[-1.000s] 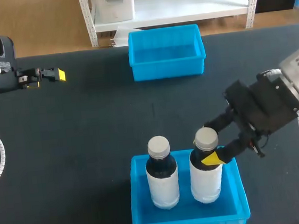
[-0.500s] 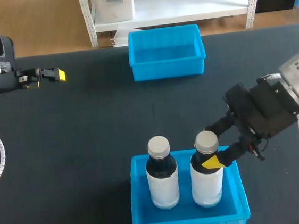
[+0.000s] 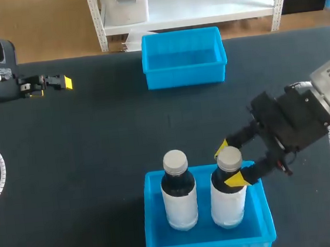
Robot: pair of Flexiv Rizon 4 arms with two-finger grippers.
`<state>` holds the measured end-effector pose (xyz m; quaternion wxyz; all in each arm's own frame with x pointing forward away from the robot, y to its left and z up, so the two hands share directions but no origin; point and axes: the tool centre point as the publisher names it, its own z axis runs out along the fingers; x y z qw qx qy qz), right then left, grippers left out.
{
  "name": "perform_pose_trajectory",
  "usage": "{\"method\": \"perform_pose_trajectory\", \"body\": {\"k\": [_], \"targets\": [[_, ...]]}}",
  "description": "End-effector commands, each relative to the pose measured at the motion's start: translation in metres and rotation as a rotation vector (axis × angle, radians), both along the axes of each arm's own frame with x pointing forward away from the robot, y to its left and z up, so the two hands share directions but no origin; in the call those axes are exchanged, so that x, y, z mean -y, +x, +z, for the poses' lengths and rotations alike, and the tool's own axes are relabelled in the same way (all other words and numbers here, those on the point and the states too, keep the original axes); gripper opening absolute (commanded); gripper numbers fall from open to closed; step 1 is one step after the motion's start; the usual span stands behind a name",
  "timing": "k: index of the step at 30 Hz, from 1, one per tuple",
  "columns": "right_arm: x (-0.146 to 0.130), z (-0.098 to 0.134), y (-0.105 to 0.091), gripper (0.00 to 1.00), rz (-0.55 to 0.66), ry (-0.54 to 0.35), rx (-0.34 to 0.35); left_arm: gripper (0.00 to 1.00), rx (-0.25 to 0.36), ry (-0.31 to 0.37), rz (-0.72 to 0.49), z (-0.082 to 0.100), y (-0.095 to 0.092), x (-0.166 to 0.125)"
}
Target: Pick up the bottle, and place it in the far bin if it is heavy, or in the near bin if it is light.
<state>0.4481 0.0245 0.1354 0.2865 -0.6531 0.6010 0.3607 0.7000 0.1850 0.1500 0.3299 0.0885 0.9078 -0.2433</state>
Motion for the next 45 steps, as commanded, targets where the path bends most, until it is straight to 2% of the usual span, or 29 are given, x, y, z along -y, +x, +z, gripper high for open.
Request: {"method": "perform_pose_trajectory", "body": {"k": [1, 7, 14, 21, 26, 32, 38, 45], "targets": [[0.001, 0.001, 0.000, 1.00, -0.002, -0.004, 0.000, 1.00, 0.000, 0.000, 0.000, 0.000, 0.000, 0.000], [0.009, 0.004, 0.002, 1.00, -0.013, -0.021, -0.002, 1.00, 0.000, 0.000, 0.000, 0.000, 0.000, 0.000], [0.044, 0.011, 0.016, 1.00, -0.052, -0.091, 0.006, 1.00, 0.000, 0.000, 0.000, 0.000, 0.000, 0.000], [0.090, 0.026, 0.048, 1.00, -0.071, -0.133, 0.000, 1.00, 0.000, 0.000, 0.000, 0.000, 0.000, 0.000], [0.109, 0.036, 0.081, 1.00, -0.158, -0.139, -0.024, 1.00, 0.000, 0.000, 0.000, 0.000, 0.000, 0.000], [0.114, 0.043, 0.120, 1.00, -0.258, -0.154, -0.049, 1.00, 0.000, 0.000, 0.000, 0.000, 0.000, 0.000], [0.107, 0.047, 0.148, 1.00, -0.322, -0.190, -0.059, 1.00, 0.000, 0.000, 0.000, 0.000, 0.000, 0.000], [0.105, 0.048, 0.152, 1.00, -0.333, -0.202, -0.063, 1.00, 0.000, 0.000, 0.000, 0.000, 0.000, 0.000]]}}
